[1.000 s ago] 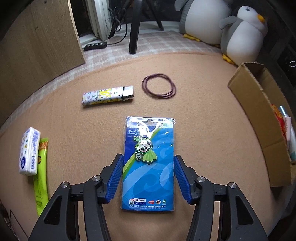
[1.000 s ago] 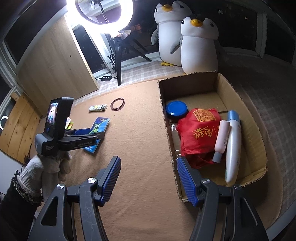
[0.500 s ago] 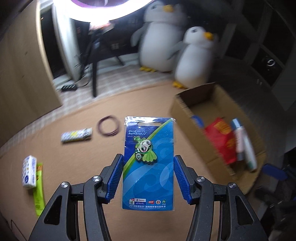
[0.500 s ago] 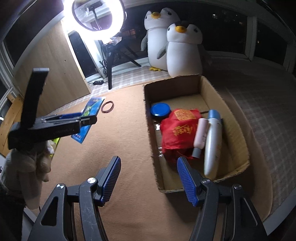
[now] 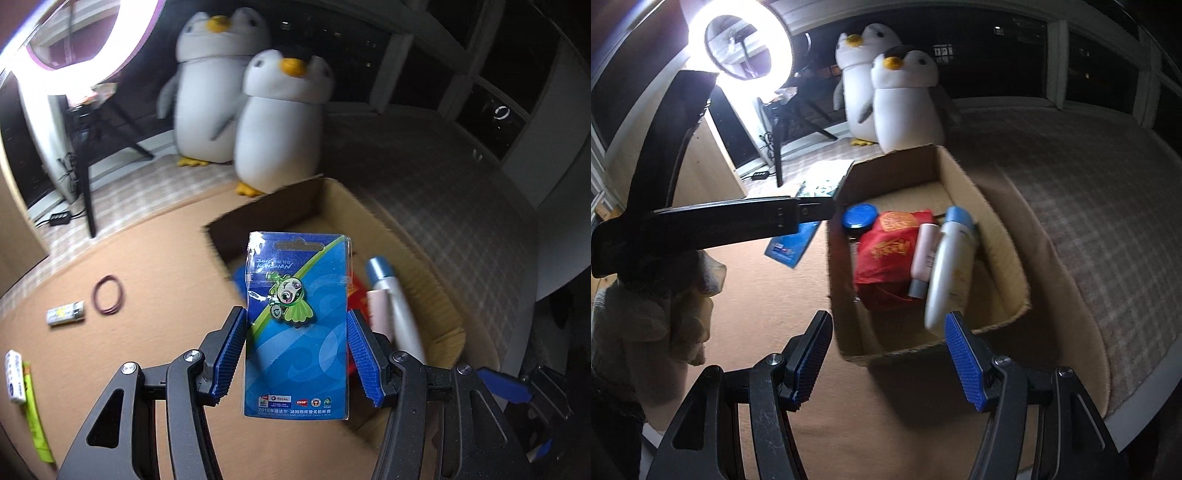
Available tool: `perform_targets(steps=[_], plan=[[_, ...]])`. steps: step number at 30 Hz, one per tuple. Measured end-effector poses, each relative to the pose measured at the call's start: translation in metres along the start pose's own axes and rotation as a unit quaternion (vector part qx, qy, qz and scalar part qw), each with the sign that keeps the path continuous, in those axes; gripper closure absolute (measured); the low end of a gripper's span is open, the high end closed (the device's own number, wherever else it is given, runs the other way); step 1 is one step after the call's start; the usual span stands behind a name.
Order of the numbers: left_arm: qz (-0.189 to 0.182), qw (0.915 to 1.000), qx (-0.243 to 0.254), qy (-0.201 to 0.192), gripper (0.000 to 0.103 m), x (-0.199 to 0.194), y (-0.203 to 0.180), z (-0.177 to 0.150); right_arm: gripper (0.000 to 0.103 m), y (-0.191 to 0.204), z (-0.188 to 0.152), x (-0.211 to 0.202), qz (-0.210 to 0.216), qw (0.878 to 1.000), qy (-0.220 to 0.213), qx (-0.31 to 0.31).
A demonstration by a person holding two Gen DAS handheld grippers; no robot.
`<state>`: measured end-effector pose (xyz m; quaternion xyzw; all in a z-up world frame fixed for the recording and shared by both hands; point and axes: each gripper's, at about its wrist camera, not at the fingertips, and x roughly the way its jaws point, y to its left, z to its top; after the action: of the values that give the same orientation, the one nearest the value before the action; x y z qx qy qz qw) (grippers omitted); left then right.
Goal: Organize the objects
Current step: 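Carry the blue card with the left tool into the box and release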
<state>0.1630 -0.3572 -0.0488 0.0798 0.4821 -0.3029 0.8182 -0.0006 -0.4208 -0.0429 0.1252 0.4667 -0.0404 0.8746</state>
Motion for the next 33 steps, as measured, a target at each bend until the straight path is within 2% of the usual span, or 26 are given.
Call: perform_targets(steps=[7,14,17,19,27,33], plan=[[-0.001,0.9998,0.011,0.015,0.044,0.027,-0.027,0.009,0.043,-0.020,-0.002,-0.002,-0.009,1.000,0.002,0.013],[-0.006,0.9994,0.019,0.030,0.044,0.040,-0.035,0.007,0.044,-0.031,-0.004,-0.004,-0.012,1.000,0.004,0.020],[-0.011,0.9990,0.025,0.034,0.032,0.043,-0.038,0.004,0.043,-0.031,-0.003,-0.002,-0.009,1.000,0.007,0.023],[-0.010,0.9992,0.025,0.030,0.030,0.041,-0.037,0.003,0.043,-0.030,-0.003,-0.002,-0.008,1.000,0.007,0.022],[-0.001,0.9999,0.000,0.013,0.030,0.013,-0.009,-0.006,0.043,-0.010,-0.003,-0.001,0.000,1.000,0.010,0.007],[0.021,0.9992,-0.034,-0.009,0.030,-0.021,0.035,-0.020,0.043,0.019,-0.002,0.003,0.013,1.000,0.013,-0.012]])
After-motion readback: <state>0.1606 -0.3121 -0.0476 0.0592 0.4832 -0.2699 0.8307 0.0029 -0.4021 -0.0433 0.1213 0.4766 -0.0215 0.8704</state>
